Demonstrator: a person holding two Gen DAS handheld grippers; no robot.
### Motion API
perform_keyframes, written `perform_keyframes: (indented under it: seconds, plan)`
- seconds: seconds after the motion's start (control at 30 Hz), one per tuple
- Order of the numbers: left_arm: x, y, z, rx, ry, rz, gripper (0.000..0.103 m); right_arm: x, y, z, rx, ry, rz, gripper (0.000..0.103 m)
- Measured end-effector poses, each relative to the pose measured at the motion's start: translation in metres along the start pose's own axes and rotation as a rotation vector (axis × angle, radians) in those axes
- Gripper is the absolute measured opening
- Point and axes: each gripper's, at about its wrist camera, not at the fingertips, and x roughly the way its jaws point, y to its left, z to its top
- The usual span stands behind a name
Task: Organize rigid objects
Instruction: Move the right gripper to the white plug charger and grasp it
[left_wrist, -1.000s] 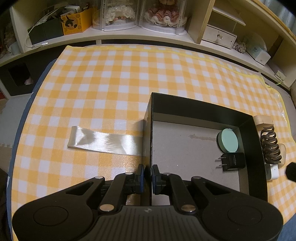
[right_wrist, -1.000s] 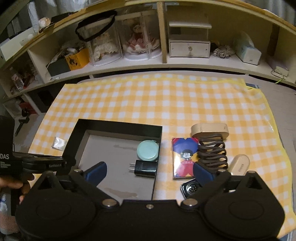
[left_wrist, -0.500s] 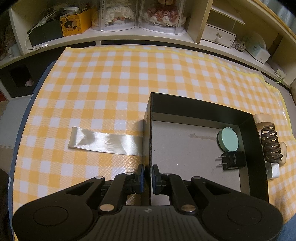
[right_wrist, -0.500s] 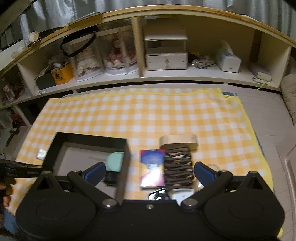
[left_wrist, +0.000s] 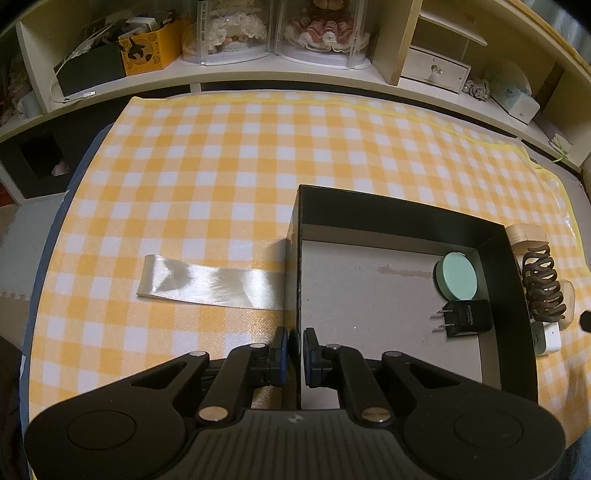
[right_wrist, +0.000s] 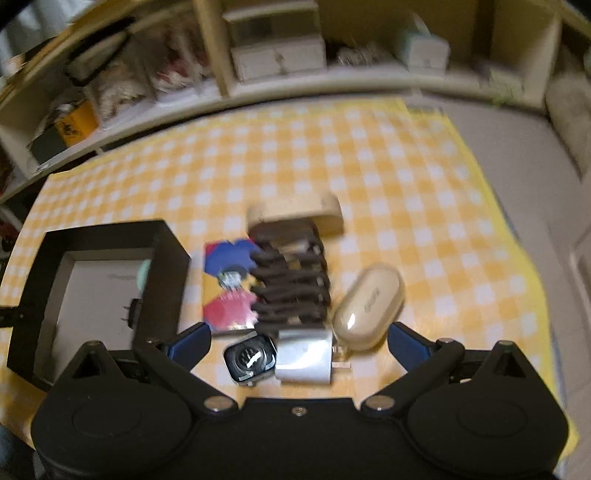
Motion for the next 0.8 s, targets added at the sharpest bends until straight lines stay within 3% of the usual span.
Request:
perform_keyframes:
  seconds: [0.13, 0.23, 0.43, 0.53, 0.8]
  plan:
    - [0.000, 0.000, 0.000, 0.000, 0.000, 0.000, 0.010, 0.019, -0.008, -0.004, 0.045, 0.065, 0.003, 0.100]
    - [0.000, -0.001, 0.000, -0.001, 0.000, -0.001, 0.010, 0.031, -0.011, -0.005, 0.091, 0.110, -0.015, 0.083]
    - [0.000, -0.002, 0.000, 0.001, 0.000, 0.001, 0.010, 0.049, -0.006, -0.001, 0.109, 0.149, -0.059, 0.073]
    - [0.000, -0.002, 0.000, 0.001, 0.000, 0.001, 0.010, 0.056, -0.007, -0.003, 0.107, 0.177, -0.062, 0.059]
    - [0.001, -0.003, -0.001, 0.002, 0.000, 0.003, 0.010, 0.058, -0.003, -0.006, 0.092, 0.182, -0.063, 0.059]
